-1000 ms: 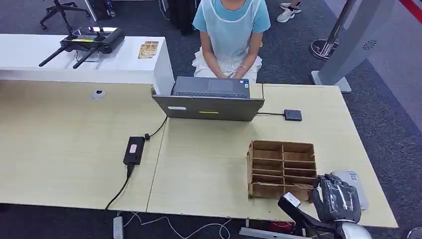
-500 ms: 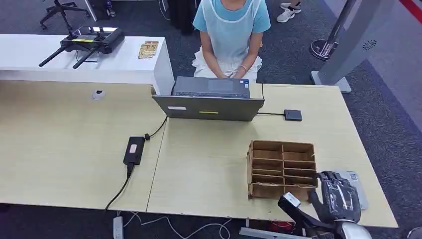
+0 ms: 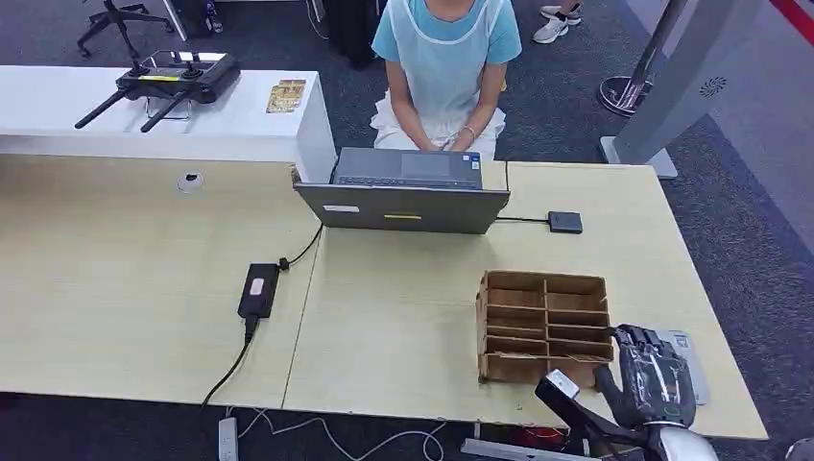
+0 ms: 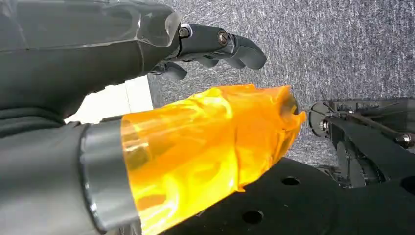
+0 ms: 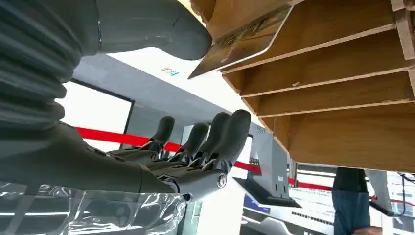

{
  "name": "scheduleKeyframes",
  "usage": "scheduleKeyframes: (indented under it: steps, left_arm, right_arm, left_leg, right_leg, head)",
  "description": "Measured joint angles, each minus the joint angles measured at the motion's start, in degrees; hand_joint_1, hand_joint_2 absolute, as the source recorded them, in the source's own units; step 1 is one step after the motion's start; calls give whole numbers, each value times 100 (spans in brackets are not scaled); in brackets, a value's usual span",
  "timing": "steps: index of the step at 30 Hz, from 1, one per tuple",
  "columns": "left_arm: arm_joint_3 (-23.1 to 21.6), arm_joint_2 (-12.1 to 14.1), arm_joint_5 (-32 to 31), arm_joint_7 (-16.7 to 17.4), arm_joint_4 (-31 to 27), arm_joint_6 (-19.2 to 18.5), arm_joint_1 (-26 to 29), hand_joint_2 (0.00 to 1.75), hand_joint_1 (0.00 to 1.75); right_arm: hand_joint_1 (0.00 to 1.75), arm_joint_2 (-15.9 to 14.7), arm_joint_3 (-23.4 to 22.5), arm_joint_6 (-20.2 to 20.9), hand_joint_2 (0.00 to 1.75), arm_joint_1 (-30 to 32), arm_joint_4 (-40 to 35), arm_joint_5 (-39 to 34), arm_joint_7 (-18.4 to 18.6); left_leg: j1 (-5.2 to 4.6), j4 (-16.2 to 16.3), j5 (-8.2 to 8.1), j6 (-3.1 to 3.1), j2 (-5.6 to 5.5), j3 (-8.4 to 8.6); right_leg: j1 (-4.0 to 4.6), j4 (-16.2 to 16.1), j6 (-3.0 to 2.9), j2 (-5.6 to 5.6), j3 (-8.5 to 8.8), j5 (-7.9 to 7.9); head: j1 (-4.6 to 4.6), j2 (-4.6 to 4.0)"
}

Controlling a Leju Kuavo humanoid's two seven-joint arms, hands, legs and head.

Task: Pass the card to the sensor for recognition and then transmit it.

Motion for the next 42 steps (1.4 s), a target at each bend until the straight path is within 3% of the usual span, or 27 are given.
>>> scheduleKeyframes:
  steps: [18,35,37,40,42]
  left_arm:
    - [0,0,9,-9,0,-2,-1,0,0]
    - [-2,2,31,-11,0,-2,-2,0,0]
    - [-2,2,31,-11,2,0,-2,0,0]
    - [-9,2,28,-11,2,13,-2,0,0]
    - [-11,2,33,-11,0,13,-1,0,0]
  right_arm:
    - [66,15,68,17,175,-135,94,87,-160]
    - [73,20,186,17,175,-196,149,81,-170]
    - [89,20,192,17,175,-196,149,68,-173]
    - [147,20,210,17,175,-196,151,59,-171]
    - [157,20,221,17,175,-196,155,54,-170]
  left_leg:
    - [0,0,0,0,0,-1]
    - [0,0,0,0,0,-1]
    - [0,0,0,0,0,-1]
    - [0,0,0,0,0,-1]
    - [0,0,0,0,0,0]
  right_leg:
    - [0,0,0,0,0,0]
    - [0,0,0,0,0,0]
    - [0,0,0,0,0,0]
    - [0,0,0,0,0,0]
    - [0,0,0,0,0,0]
  head:
    - [0,-2]
    - [0,-2]
    - [0,-2]
    - [0,-2]
    - [0,0]
